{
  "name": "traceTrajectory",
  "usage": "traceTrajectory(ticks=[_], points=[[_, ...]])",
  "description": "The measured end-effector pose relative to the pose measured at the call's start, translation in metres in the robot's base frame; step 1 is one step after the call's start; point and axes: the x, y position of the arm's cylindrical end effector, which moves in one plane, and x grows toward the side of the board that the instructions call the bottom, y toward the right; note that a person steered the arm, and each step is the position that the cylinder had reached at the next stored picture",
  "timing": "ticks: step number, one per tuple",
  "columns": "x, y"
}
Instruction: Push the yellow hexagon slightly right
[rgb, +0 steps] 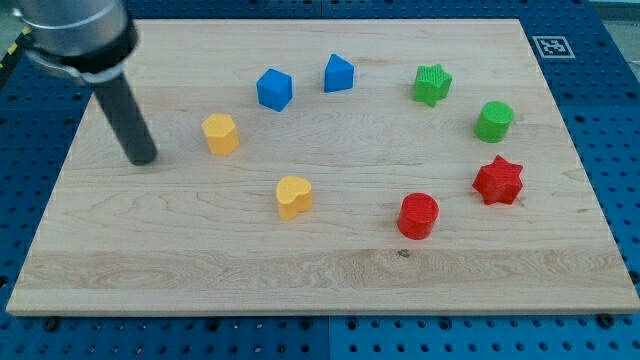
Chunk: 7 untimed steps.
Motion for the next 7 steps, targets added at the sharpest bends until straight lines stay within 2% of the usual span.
traceTrajectory(ticks=[1, 4, 6, 7], points=[[-0.033, -0.014], [-0.035, -0.004], [-0.035, 0.061], [-0.034, 0.061]])
